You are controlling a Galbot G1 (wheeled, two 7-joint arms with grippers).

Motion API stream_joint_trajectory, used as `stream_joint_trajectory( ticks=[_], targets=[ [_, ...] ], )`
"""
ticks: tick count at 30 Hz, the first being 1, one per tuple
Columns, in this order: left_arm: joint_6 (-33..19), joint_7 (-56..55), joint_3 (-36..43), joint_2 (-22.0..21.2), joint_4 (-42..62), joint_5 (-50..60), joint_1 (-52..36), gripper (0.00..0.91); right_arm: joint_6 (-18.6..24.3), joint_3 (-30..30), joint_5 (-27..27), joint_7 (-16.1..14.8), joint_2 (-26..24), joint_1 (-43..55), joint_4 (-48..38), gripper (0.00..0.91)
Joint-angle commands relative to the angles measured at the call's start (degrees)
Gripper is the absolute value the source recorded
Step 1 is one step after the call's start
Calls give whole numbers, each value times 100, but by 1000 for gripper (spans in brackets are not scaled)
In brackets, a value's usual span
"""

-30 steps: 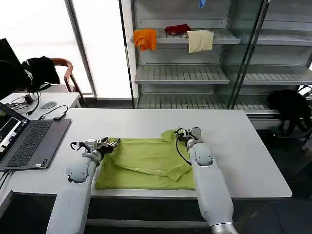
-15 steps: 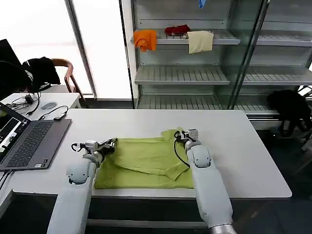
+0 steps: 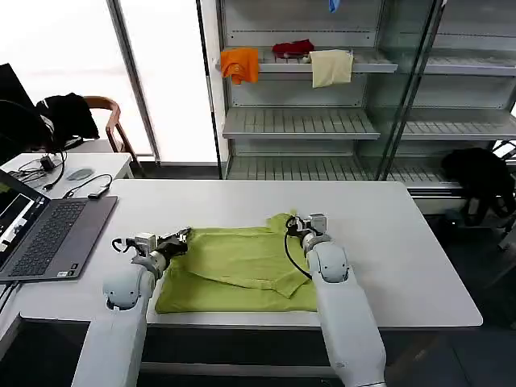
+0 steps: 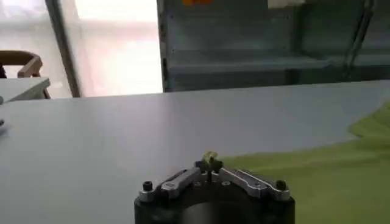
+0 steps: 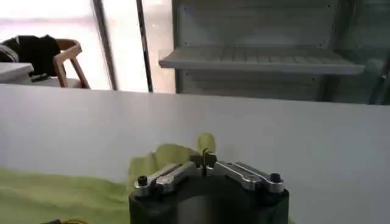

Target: Fold and organize the clothes.

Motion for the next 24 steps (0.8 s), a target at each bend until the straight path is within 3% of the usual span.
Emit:
stream_joint_trajectory(
  ticks=[1,13,24],
  targets=[
    [-9,51,-59,56,-1072,-446,466,10,11,-45,243,-4,-292,-819,1725,0],
    [-112,218,-435,258,-2012,-874,1767,10,24,413,72,-280,-430,-2735,3155,0],
    [-226,310,-523,298,-2290,-837,2230,10,34,592,-3,-381,-379,-3288,3471,0]
  ],
)
